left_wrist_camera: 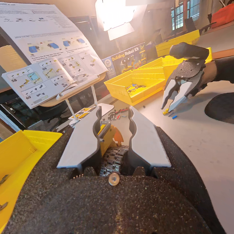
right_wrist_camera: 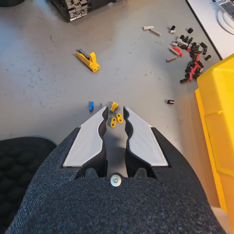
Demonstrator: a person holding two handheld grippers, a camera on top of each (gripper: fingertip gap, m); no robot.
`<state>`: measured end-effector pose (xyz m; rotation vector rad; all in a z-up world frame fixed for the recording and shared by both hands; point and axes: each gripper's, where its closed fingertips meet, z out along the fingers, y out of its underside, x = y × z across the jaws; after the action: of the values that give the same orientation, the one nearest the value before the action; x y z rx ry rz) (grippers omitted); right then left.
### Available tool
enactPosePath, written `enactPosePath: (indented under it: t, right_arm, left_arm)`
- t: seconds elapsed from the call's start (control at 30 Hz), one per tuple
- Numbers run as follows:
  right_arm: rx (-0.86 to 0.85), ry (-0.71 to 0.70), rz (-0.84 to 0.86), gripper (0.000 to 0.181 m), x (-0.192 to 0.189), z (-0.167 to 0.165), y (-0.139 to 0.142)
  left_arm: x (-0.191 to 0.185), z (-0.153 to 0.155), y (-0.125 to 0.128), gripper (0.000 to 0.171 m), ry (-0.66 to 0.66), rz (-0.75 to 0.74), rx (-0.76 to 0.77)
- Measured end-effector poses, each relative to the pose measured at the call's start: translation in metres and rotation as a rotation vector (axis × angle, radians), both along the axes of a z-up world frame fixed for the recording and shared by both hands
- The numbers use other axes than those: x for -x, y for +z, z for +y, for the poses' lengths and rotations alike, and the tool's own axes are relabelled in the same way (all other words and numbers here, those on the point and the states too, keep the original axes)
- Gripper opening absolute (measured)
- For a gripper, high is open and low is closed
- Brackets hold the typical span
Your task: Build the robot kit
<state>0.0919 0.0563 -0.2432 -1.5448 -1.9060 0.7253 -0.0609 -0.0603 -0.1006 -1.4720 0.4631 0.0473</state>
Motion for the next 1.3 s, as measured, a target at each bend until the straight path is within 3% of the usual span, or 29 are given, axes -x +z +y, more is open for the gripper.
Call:
enactPosePath:
  t: [0.73, 1.13, 1.3]
  right_arm:
    - [-0.075, -0.008, -0.032, 0.007, 0.004, 0.001, -0.002]
    - [-0.133, -0.010, 0.237, 0.007, 0.019, 0.002, 0.043]
    - [-0.238, 0.141, 0.421, 0.007, 0.039, -0.041, 0.073]
  left_arm:
    - [-0.020, 0.004, -0.022, 0.042, -0.067, 0.034, 0.101]
    - [-0.023, 0.003, -0.024, 0.042, -0.097, 0.007, 0.127]
    - [-0.047, -0.004, -0.025, 0.032, -0.234, -0.032, 0.147]
